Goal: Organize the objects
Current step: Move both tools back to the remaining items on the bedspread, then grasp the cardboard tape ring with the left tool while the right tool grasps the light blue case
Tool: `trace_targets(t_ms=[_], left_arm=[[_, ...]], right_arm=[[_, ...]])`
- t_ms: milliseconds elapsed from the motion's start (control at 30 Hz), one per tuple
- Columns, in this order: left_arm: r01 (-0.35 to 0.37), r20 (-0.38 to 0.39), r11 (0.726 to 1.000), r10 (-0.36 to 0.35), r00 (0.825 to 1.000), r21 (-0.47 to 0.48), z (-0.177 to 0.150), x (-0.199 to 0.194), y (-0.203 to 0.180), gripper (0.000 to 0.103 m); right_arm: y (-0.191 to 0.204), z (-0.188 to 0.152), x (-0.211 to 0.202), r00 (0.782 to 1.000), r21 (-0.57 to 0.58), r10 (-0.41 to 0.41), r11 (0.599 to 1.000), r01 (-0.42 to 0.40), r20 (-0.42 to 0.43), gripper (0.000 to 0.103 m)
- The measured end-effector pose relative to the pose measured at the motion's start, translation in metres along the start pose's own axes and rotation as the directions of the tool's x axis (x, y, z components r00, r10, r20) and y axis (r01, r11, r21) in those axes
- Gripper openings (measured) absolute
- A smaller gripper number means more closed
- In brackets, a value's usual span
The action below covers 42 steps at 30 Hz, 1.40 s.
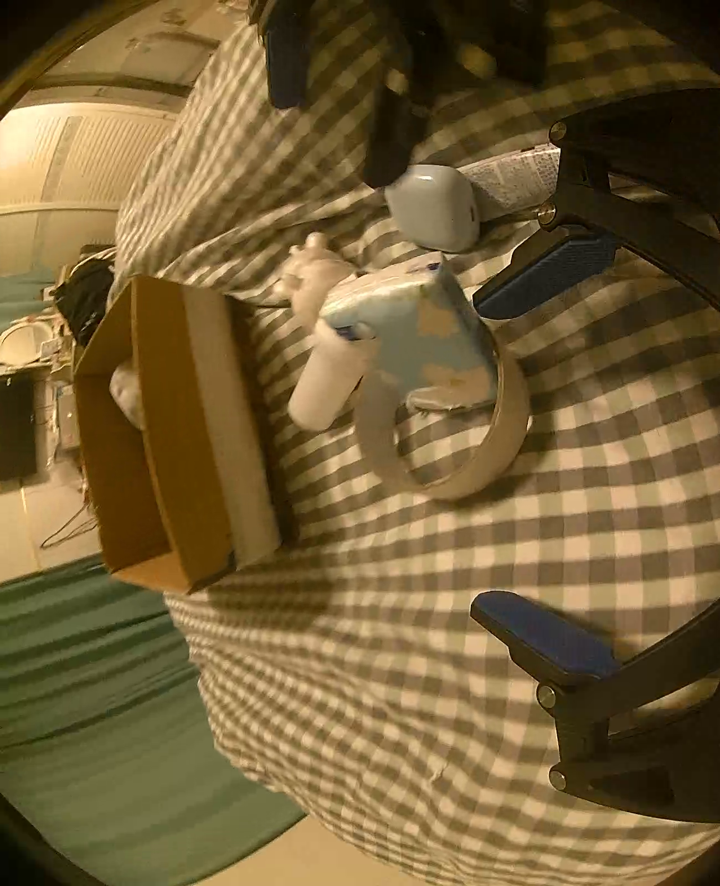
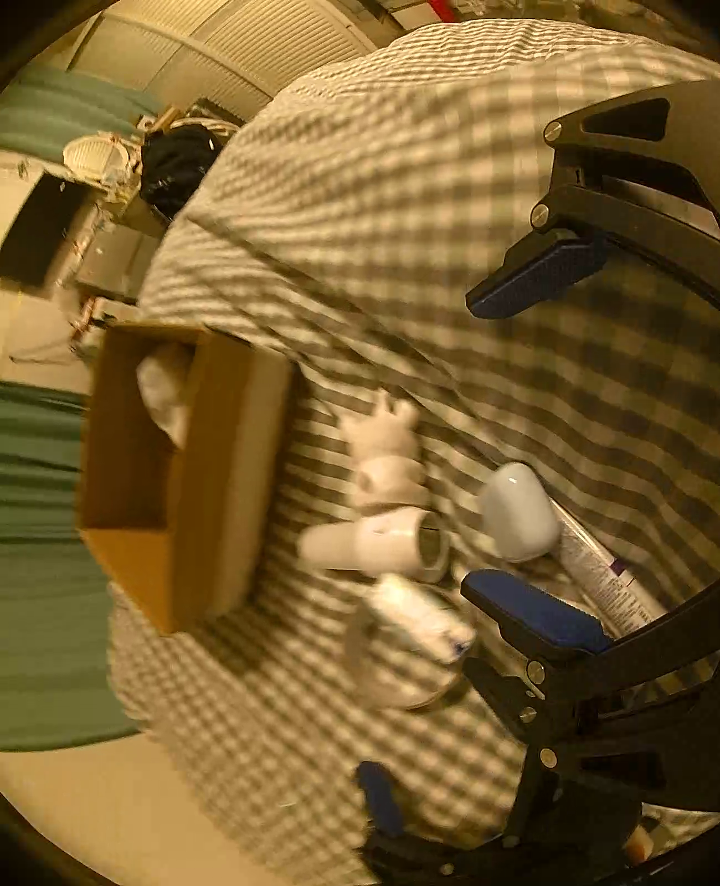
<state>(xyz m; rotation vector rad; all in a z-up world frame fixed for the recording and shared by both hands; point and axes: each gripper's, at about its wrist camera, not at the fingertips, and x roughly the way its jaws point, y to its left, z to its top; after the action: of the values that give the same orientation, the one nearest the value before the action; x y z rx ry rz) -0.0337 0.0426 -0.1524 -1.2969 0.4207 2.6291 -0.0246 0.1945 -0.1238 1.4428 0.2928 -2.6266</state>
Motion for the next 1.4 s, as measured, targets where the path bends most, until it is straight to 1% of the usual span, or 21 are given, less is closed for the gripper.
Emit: trace_targets(t_ms=[33,100,200,367,467,500,533,567,633,767,900,967,1033,1067,1100,1133,1267,1400], left_arm=[[0.013,-0.008,1.0,-0.013,1.0,0.003,-0.002,0.003,0.0,0.101],[0.022,-0.036,1.0,-0.021,0.999,0.004,-0.004,0.011,0.0,0.101],[0.03,-0.057,1.0,-0.03,0.998,-0.003,-0.006,0.017,0.003,0.101],[0.022,-0.075,1.0,-0.021,0.997,0.01,-0.008,0.022,0.003,0.101],[0.02,-0.089,1.0,-0.019,0.996,0.014,-0.007,0.027,0.004,0.101],[0.02,-0.091,1.0,-0.018,0.996,0.015,-0.007,0.027,0.004,0.101],[0.023,-0.092,1.0,-0.022,0.996,0.013,-0.007,0.028,0.004,0.101],[0.03,-0.091,1.0,-0.029,0.995,0.006,-0.006,0.028,0.006,0.101],[0.047,-0.089,0.999,-0.048,0.995,-0.012,-0.005,0.028,0.009,0.101],[0.052,-0.089,0.999,-0.052,0.995,-0.001,-0.001,0.032,0.008,0.101],[0.043,-0.085,0.998,-0.039,0.996,0.05,0.007,0.038,-0.003,0.101],[0.028,-0.083,0.997,-0.022,0.996,0.077,0.012,0.045,-0.009,0.101],[0.039,-0.089,0.994,-0.03,0.996,0.097,0.017,0.051,-0.014,0.101],[0.046,-0.09,0.994,-0.037,0.995,0.102,0.017,0.053,-0.015,0.098],[0.054,-0.091,0.993,-0.045,0.995,0.106,0.018,0.053,-0.015,0.09],[0.061,-0.094,0.992,-0.051,0.994,0.107,0.017,0.054,-0.015,0.087],[0.082,-0.092,0.993,-0.073,0.993,0.088,0.018,0.05,-0.011,0.087],[0.099,-0.066,0.993,-0.095,0.993,0.058,0.017,0.033,-0.004,0.087]], right_arm=[[0.004,-0.002,0.006,1.0,-0.019,0.001,1.0,-0.002,-0.014,0.092],[0.011,-0.005,0.014,0.999,-0.058,0.001,0.998,-0.003,-0.045,0.092],[0.017,-0.007,0.023,0.997,-0.094,0.015,0.995,-0.023,-0.081,0.092],[0.019,-0.007,0.037,0.991,-0.11,0.05,0.992,-0.064,-0.123,0.089],[0.02,-0.007,0.045,0.986,-0.11,0.076,0.99,-0.093,-0.148,0.082],[0.02,-0.007,0.047,0.984,-0.107,0.087,0.989,-0.105,-0.159,0.077],[0.019,-0.007,0.049,0.98,-0.102,0.106,0.987,-0.125,-0.171,0.071],[0.019,-0.007,0.05,0.977,-0.098,0.112,0.986,-0.131,-0.179,0.052],[0.017,-0.008,0.053,0.974,-0.085,0.126,0.986,-0.145,-0.19,0.052],[0.011,-0.007,0.041,0.977,-0.063,0.151,0.985,-0.162,-0.153,0.052],[-0.002,-0.005,0.021,0.986,-0.019,0.145,0.989,-0.147,-0.086,0.052],[-0.009,-0.003,0.013,0.99,-0.006,0.126,0.992,-0.127,-0.056,0.052],[-0.014,0.0,0.011,0.992,0.007,0.12,0.993,-0.12,-0.04,0.052],[-0.016,0.0,0.009,0.992,0.016,0.122,0.992,-0.121,-0.032,0.052],[-0.018,0.0,0.008,0.992,0.023,0.121,0.992,-0.121,-0.026,0.052],[-0.018,0.001,0.01,0.992,0.025,0.12,0.992,-0.12,-0.023,0.052],[-0.018,0.001,0.008,0.993,0.025,0.117,0.993,-0.117,-0.009,0.052],[-0.017,0.001,-0.002,0.994,0.021,0.107,0.994,-0.108,0.022,0.052]])
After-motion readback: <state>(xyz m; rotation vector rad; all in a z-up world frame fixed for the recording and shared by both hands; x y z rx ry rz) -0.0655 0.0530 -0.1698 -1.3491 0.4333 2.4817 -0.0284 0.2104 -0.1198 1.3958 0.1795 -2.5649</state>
